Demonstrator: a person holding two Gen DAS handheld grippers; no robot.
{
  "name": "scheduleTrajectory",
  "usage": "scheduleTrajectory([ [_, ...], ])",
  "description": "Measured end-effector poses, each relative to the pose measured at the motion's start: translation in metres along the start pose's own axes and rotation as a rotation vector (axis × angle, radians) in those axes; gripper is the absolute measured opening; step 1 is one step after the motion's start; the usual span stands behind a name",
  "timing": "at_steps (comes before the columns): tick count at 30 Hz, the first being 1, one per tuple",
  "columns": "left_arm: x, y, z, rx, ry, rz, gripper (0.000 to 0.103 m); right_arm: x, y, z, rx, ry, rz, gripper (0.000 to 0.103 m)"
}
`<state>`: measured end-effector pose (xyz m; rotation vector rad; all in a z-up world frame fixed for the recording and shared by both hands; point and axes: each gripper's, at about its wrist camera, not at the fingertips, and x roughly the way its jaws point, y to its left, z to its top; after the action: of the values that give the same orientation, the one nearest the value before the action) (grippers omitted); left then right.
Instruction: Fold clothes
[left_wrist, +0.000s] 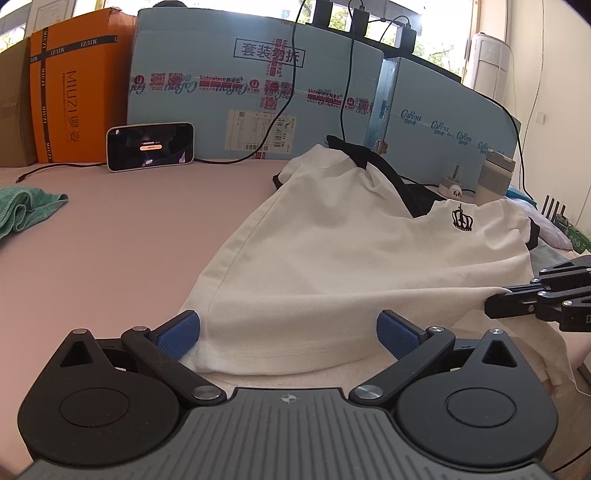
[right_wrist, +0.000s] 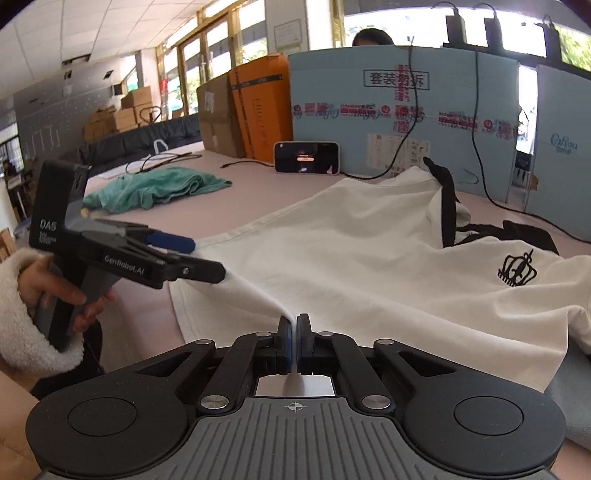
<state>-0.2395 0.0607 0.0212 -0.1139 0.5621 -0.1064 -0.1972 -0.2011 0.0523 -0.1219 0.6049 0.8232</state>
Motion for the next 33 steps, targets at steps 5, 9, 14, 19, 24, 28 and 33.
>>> scheduleTrajectory([
  [5, -0.001, 0.007, -0.002, -0.013, 0.008, 0.030, 0.103, 0.008, -0.036, -0.003, 0.176, 0.023, -0.051, 0.011],
  [9, -0.003, 0.010, -0.002, -0.021, 0.006, 0.040, 0.103, -0.001, -0.035, -0.007, 0.153, -0.006, -0.102, 0.011],
  [14, -0.009, -0.003, -0.003, 0.023, -0.012, -0.003, 0.103, -0.016, -0.030, -0.006, 0.108, -0.058, -0.159, 0.016],
  [19, -0.008, -0.028, -0.006, 0.140, -0.031, -0.063, 0.103, -0.025, -0.034, -0.002, 0.114, -0.087, -0.173, 0.017],
  [24, 0.003, -0.062, -0.014, 0.357, -0.023, 0.009, 0.103, -0.027, -0.041, -0.003, 0.141, -0.095, -0.171, 0.017],
  [28, 0.009, -0.081, -0.016, 0.470, -0.044, 0.041, 0.103, -0.030, -0.041, -0.003, 0.148, -0.121, -0.144, 0.007],
  [33, 0.016, -0.099, -0.014, 0.553, -0.070, 0.054, 0.103, -0.044, -0.039, 0.003, 0.200, -0.196, -0.018, 0.001],
])
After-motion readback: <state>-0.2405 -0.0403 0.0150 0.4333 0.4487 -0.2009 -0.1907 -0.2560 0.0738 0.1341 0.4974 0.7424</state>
